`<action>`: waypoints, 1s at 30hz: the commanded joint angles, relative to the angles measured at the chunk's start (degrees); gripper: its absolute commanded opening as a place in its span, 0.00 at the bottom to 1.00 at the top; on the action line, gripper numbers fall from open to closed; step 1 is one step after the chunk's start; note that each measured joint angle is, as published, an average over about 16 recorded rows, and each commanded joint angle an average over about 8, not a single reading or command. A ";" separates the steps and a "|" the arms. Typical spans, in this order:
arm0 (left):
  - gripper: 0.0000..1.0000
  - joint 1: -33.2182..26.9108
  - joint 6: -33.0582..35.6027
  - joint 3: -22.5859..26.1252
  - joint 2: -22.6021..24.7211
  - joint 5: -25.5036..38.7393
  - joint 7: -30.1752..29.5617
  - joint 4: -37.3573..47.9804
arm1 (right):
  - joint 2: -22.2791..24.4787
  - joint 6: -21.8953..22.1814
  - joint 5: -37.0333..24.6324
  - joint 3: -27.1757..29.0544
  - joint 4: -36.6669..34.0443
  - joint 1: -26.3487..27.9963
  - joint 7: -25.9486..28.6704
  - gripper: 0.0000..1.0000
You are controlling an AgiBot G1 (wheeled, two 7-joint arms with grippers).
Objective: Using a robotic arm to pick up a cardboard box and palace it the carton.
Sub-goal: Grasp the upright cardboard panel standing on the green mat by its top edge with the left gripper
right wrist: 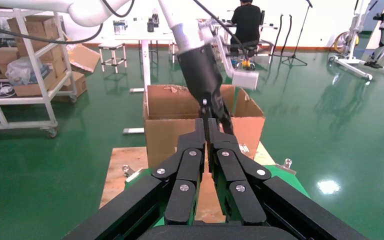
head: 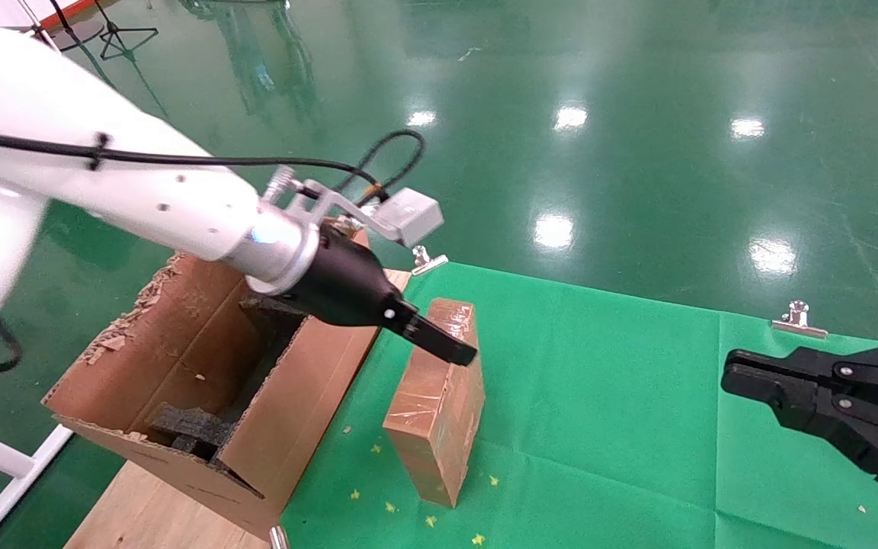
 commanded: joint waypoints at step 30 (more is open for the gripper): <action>0.00 -1.51 0.06 5.60 4.32 2.94 -0.91 5.73 | 0.01 0.02 0.01 0.00 -0.02 -0.02 -0.01 1.00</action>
